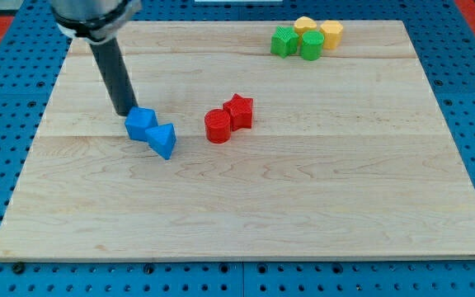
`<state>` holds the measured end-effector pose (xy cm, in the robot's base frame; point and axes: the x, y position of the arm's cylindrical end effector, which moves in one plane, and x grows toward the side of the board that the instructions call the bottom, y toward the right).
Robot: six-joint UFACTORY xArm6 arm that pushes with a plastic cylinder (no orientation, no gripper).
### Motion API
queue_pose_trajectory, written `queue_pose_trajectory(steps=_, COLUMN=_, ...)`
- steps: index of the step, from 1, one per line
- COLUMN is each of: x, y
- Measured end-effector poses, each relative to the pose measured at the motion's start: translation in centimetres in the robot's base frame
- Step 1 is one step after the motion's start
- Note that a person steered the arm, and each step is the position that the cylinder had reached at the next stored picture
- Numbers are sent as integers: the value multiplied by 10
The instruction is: Move the blue cube towards the bottom center
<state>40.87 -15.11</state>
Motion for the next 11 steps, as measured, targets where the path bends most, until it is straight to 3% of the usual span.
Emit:
queue_pose_trajectory(steps=1, x=43, y=11)
queue_pose_trajectory(steps=3, x=60, y=40)
queue_pose_trajectory(steps=5, x=73, y=121)
queue_pose_trajectory(steps=7, x=73, y=63)
queue_pose_trajectory(steps=8, x=115, y=49)
queue_pose_trajectory(steps=11, x=91, y=139)
